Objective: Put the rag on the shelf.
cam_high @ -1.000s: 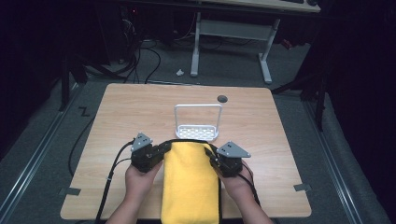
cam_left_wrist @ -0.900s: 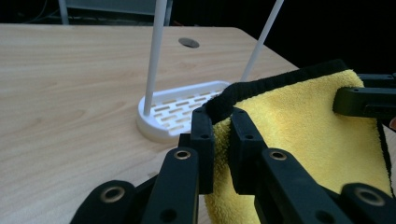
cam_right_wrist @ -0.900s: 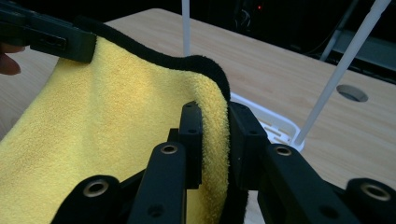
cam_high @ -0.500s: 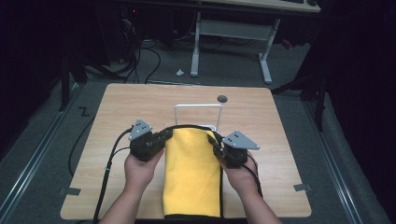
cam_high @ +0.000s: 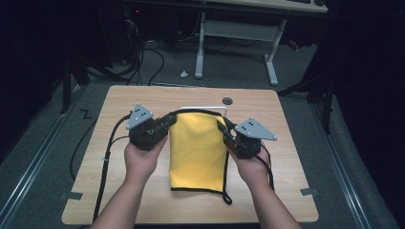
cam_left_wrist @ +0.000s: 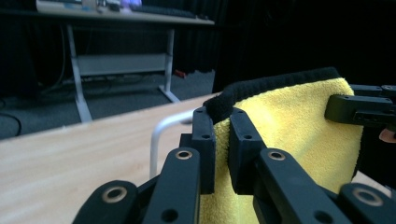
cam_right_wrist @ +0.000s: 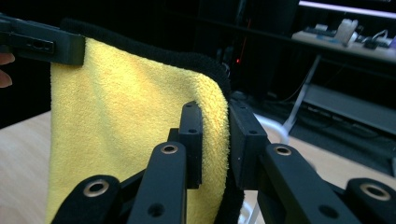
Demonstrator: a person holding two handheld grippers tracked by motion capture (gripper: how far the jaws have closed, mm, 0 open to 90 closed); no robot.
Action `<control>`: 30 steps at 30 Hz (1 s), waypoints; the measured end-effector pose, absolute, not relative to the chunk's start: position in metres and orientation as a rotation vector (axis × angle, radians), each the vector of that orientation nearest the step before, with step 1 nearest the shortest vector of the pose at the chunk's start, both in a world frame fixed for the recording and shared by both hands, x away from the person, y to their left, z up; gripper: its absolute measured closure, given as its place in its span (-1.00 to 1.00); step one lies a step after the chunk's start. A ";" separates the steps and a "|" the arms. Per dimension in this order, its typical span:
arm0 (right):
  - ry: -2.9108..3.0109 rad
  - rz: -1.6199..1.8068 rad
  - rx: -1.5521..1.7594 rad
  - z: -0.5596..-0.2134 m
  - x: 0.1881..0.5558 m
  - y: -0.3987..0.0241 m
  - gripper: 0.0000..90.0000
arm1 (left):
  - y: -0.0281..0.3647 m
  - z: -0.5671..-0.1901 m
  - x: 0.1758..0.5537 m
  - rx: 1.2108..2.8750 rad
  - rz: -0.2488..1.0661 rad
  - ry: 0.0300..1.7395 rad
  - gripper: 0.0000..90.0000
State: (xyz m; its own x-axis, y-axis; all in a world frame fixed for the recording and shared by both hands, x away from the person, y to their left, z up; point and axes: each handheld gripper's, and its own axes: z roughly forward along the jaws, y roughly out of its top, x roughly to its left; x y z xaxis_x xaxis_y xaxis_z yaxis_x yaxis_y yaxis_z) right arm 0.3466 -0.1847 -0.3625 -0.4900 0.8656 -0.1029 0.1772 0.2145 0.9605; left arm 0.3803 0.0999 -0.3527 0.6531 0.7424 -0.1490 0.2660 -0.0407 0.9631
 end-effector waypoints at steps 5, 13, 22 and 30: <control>1.779 1.328 0.937 -0.343 0.349 -0.184 0.72 | 0.101 -0.332 0.383 1.582 0.501 0.823 0.84; 1.747 1.334 0.915 -0.323 0.357 -0.181 0.72 | 0.099 -0.312 0.392 1.564 0.535 0.802 0.85; 1.758 1.319 0.936 -0.312 0.383 -0.184 0.72 | 0.097 -0.301 0.421 1.584 0.571 0.788 0.85; 1.784 1.308 0.946 -0.309 0.421 -0.189 0.72 | 0.089 -0.307 0.460 1.602 0.603 0.829 0.85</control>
